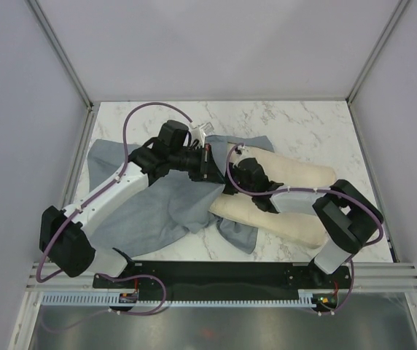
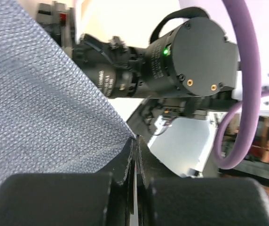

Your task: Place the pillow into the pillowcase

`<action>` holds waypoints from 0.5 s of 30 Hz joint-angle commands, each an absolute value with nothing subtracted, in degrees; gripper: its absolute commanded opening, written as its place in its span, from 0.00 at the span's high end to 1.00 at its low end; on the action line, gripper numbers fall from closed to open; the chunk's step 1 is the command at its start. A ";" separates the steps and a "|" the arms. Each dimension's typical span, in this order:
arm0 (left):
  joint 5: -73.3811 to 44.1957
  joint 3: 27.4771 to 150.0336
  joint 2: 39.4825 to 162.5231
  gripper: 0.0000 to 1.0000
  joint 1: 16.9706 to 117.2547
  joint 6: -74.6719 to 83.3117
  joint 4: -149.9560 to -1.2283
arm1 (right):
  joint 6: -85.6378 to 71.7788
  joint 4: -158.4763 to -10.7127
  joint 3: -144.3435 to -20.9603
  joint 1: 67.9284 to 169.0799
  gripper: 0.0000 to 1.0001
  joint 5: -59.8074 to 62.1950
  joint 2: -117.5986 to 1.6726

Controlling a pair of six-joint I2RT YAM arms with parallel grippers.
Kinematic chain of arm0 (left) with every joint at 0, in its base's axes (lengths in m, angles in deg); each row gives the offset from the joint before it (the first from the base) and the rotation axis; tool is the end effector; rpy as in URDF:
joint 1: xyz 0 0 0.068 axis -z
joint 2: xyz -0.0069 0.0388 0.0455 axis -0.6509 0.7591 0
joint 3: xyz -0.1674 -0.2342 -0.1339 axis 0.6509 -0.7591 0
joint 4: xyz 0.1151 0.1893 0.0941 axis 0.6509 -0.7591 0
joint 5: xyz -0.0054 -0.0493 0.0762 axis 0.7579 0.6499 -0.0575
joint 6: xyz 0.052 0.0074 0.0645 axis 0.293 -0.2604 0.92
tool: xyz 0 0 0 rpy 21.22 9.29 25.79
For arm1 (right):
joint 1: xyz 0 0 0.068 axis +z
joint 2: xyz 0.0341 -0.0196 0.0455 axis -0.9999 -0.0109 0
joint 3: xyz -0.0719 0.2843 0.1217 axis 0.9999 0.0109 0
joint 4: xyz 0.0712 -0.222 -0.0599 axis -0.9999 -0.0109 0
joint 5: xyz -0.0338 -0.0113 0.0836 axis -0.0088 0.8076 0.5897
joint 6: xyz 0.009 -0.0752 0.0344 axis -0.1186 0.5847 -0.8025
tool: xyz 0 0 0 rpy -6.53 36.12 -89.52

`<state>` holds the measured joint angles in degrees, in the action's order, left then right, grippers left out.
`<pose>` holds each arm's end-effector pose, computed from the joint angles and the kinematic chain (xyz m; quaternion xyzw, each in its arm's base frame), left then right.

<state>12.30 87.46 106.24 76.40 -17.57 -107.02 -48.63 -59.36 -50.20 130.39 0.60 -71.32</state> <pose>0.2212 -0.2110 0.3565 0.1472 0.8580 -0.4572 0.1822 0.2664 0.2434 0.2209 0.0233 0.8496 0.4064 0.3355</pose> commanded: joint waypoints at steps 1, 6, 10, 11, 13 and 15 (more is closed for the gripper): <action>24.35 85.32 104.61 0.98 76.74 -26.11 -96.16 | -50.22 -50.87 -48.24 130.33 1.00 0.49 -71.90; 20.57 87.95 108.21 0.98 76.65 -25.94 -95.89 | -50.47 -46.74 -44.12 131.83 1.00 1.90 -66.54; 15.84 90.67 111.99 0.98 76.30 -23.22 -98.43 | -50.48 -49.45 -38.94 132.09 1.00 -0.38 -55.93; 13.82 91.11 112.69 0.98 76.12 -21.47 -99.40 | -49.35 -52.42 -38.49 132.09 1.00 -1.25 -53.90; 9.15 91.90 113.13 0.98 75.51 -19.44 -101.42 | -47.67 -55.42 -38.04 132.09 1.00 -1.00 -48.71; 4.60 93.31 114.10 0.98 75.33 -16.72 -103.26 | -45.57 -60.76 -38.48 132.00 1.00 -0.21 -45.63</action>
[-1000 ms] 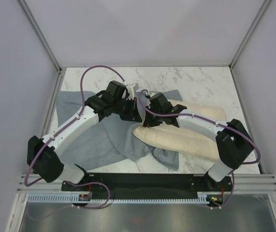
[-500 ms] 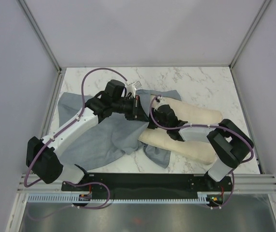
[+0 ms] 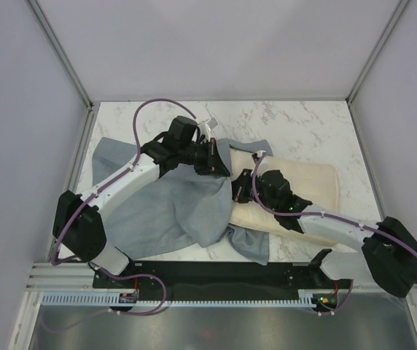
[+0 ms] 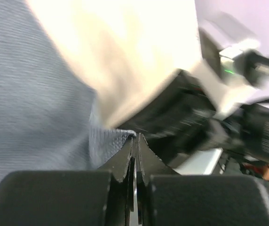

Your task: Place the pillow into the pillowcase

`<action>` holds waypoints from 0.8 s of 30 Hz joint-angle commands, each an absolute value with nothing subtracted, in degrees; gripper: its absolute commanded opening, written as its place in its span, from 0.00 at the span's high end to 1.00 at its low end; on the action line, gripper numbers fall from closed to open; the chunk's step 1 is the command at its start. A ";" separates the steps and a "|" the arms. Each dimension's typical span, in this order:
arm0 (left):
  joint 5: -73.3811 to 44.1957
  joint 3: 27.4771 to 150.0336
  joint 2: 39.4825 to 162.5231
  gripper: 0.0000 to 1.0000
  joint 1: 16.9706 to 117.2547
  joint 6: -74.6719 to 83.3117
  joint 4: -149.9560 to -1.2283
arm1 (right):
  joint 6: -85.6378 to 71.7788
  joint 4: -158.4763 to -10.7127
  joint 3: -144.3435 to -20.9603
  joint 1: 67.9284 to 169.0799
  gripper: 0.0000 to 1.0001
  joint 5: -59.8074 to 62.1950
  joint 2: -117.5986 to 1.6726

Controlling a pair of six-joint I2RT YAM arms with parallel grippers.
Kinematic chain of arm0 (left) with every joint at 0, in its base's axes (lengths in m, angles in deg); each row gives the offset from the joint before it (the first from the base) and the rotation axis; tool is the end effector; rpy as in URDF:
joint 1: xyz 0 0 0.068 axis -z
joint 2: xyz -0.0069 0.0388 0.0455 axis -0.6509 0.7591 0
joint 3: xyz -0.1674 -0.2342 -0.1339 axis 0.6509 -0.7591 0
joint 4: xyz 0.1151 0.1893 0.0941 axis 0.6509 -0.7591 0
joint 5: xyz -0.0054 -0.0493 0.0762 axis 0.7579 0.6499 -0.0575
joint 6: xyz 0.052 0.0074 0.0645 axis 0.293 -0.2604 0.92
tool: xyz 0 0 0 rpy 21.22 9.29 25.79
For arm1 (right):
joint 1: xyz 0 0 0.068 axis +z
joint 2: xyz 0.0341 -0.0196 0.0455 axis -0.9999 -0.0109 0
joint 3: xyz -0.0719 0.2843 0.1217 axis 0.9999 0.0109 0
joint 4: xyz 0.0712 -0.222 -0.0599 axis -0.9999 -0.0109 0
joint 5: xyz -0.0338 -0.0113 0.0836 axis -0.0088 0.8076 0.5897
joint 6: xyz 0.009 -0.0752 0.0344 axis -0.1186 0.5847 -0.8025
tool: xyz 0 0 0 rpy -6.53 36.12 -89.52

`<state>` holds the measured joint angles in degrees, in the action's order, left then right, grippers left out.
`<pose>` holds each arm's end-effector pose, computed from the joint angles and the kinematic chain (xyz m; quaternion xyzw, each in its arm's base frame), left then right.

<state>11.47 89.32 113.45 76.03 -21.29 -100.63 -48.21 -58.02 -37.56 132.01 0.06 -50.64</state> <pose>0.2571 -0.2331 0.3404 0.1159 0.8609 -0.4616 0.1802 0.1977 0.1932 0.2590 0.0047 0.8045 0.4535 0.3836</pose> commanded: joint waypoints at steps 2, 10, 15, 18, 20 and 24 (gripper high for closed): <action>1.94 94.97 114.71 0.98 75.33 -14.70 -105.81 | -44.86 -65.95 -38.83 132.00 1.00 0.41 -42.11; 1.05 96.13 113.75 0.95 75.59 -12.58 -107.31 | -39.24 -83.80 -44.62 130.78 0.57 -5.97 -37.71; 1.32 96.83 112.96 0.93 76.73 -11.35 -109.07 | -34.84 -96.64 -52.17 126.04 0.41 -13.21 -38.49; 0.62 97.36 113.22 0.92 78.05 -11.00 -109.69 | -32.11 -102.27 -56.05 122.00 0.32 -16.20 -39.98; 0.26 97.71 113.75 0.92 79.28 -11.08 -109.78 | -30.88 -103.68 -56.67 117.88 0.24 -15.25 -40.60; -0.53 99.55 116.38 0.91 81.65 -11.08 -109.86 | -28.78 -104.65 -58.86 113.29 0.15 -13.22 -43.76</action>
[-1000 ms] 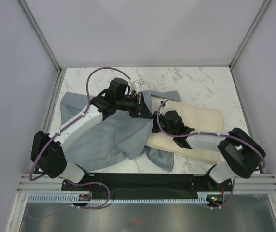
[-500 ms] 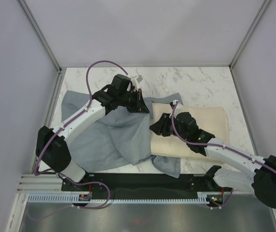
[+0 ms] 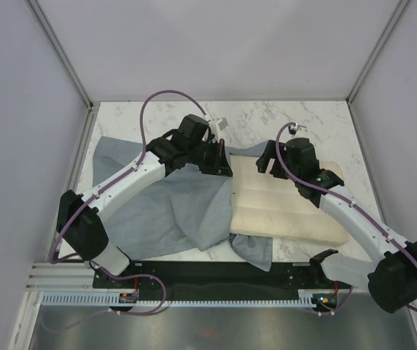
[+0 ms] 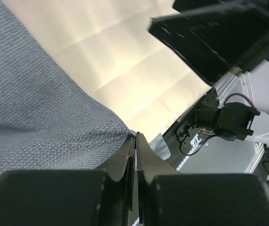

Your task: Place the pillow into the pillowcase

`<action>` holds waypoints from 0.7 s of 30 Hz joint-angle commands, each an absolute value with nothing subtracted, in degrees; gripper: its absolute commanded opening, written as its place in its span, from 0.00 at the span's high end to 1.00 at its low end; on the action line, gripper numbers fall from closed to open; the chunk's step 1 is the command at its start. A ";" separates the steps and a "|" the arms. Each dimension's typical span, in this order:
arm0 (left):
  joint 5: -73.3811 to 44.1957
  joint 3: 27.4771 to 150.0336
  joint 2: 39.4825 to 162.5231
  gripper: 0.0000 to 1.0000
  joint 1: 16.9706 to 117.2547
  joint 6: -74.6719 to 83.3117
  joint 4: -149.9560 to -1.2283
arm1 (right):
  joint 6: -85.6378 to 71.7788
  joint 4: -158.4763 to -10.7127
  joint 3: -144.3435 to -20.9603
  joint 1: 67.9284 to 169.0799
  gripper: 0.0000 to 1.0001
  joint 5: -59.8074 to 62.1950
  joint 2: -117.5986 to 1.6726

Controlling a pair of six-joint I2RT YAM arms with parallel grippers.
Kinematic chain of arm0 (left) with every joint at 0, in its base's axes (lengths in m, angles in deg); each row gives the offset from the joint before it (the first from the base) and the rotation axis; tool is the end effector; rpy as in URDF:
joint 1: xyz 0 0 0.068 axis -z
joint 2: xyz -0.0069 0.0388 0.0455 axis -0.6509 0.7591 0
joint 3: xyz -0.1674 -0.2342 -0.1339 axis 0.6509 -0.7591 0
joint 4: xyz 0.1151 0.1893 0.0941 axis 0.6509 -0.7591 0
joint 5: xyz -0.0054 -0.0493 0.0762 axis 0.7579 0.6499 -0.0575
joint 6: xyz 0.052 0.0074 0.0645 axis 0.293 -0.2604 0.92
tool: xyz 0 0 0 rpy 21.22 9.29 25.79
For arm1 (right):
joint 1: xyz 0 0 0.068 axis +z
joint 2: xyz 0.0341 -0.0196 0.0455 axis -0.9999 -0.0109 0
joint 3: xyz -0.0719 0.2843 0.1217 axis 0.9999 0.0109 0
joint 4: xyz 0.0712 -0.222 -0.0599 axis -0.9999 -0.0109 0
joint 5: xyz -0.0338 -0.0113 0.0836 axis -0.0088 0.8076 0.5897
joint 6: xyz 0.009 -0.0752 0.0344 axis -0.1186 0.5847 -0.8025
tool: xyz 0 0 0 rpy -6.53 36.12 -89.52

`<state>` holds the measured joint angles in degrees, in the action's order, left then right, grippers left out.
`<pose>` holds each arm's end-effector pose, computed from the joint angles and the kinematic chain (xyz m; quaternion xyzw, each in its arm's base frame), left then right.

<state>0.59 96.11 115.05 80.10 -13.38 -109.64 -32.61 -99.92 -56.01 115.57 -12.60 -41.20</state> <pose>0.2529 -0.2459 0.3502 0.1621 0.8831 -0.3786 0.2247 0.2200 0.0995 0.3160 0.0741 0.8674 0.1993 0.4500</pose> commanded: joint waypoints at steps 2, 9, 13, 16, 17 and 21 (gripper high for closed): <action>-0.88 101.04 117.17 0.91 83.32 -11.08 -109.95 | -27.37 -106.66 -60.45 113.37 0.10 -14.35 -46.92; -7.44 104.65 120.08 0.71 85.26 -9.24 -113.72 | -24.20 -110.72 -63.97 112.67 0.02 -26.21 -52.47; -18.87 107.11 120.43 0.29 85.17 -7.92 -118.82 | -24.20 -110.37 -65.90 106.71 0.02 -19.84 -52.82; -28.19 110.35 121.57 0.18 85.17 -6.96 -123.12 | -24.11 -110.37 -68.18 103.18 0.02 -17.70 -53.35; -30.04 112.80 122.44 0.17 85.17 -6.43 -124.18 | -23.67 -110.54 -68.80 102.31 0.02 -17.78 -53.61; -32.96 120.19 129.63 0.16 85.17 -4.93 -128.14 | -22.53 -113.61 -73.36 101.51 0.02 -21.20 -57.55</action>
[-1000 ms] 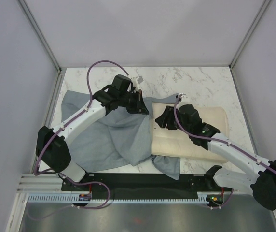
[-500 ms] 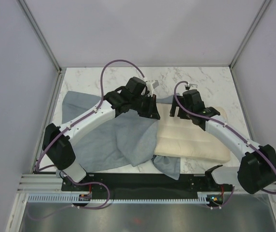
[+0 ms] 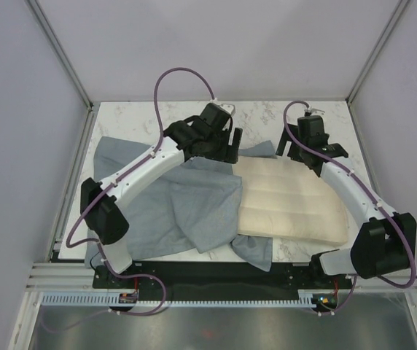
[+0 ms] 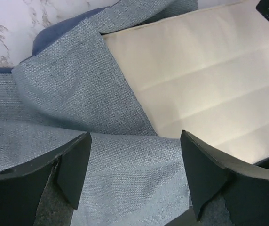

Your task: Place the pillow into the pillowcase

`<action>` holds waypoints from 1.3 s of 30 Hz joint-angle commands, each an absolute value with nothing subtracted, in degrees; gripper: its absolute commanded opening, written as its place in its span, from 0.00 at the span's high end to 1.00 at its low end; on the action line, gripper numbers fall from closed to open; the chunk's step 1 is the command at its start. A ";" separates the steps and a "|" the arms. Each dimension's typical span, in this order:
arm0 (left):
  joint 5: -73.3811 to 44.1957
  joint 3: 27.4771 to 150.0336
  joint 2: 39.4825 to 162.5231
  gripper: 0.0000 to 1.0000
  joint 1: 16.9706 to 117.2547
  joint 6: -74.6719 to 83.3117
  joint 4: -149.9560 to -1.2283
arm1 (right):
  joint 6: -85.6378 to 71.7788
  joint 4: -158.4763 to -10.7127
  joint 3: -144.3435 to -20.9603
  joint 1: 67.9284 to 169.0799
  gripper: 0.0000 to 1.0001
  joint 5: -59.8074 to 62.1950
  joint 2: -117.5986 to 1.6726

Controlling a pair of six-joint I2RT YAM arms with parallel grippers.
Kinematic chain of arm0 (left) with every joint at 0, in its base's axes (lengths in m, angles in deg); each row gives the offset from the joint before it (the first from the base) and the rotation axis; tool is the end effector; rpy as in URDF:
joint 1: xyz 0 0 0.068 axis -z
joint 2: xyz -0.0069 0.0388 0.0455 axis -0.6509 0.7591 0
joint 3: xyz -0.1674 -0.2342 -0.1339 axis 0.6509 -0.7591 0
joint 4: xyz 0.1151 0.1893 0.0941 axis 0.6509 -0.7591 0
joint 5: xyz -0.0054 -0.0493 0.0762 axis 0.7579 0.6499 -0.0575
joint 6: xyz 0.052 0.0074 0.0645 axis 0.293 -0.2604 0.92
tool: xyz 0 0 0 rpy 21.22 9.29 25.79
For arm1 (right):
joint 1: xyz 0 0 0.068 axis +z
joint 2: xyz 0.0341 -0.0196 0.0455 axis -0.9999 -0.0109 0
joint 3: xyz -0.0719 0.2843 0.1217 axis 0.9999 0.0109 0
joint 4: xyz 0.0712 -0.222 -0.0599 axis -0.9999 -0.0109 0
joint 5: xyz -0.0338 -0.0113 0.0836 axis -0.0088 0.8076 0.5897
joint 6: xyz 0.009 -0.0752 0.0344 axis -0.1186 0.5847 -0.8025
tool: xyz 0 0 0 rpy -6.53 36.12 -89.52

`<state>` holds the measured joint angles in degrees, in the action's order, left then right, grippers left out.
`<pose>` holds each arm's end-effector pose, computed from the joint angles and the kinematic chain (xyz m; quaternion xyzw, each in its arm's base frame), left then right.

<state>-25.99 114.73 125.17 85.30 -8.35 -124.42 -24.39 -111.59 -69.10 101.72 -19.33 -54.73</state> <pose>0.2825 -0.2739 0.3643 0.1561 0.9206 -0.1810 0.3088 0.2874 0.0463 0.3143 0.1390 0.9029 0.0258 0.4059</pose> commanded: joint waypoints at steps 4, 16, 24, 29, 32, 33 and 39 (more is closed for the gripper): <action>-32.79 129.15 137.82 0.13 85.17 -3.09 -132.79 | -22.70 -113.97 -72.59 98.61 0.02 -22.36 -58.62; -38.67 134.72 148.82 0.28 82.89 -3.88 -137.11 | -33.42 -113.62 -65.11 83.15 0.02 -24.75 -52.20; -36.39 134.71 150.31 0.80 80.34 -2.12 -136.23 | -40.19 -123.81 -72.58 82.96 0.02 -29.99 -65.99; -33.85 135.24 150.49 0.98 80.43 -1.33 -134.65 | -41.60 -122.16 -69.35 82.87 0.20 -29.75 -67.59; -32.88 135.85 150.14 0.98 80.43 -0.28 -133.68 | -39.50 -116.35 -66.00 82.87 1.00 -23.16 -65.14; -32.87 136.11 150.05 0.98 80.43 0.08 -133.51 | -39.14 -115.99 -65.82 82.96 1.00 -21.93 -64.34; -33.49 137.26 147.42 0.98 80.43 2.53 -131.84 | -34.14 -109.68 -63.89 86.56 1.00 -11.66 -52.84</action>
<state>-34.01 134.34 150.13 80.34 -1.18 -134.36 -37.20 -114.50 -64.29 84.30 -20.99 -58.92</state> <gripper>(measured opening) 0.030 0.010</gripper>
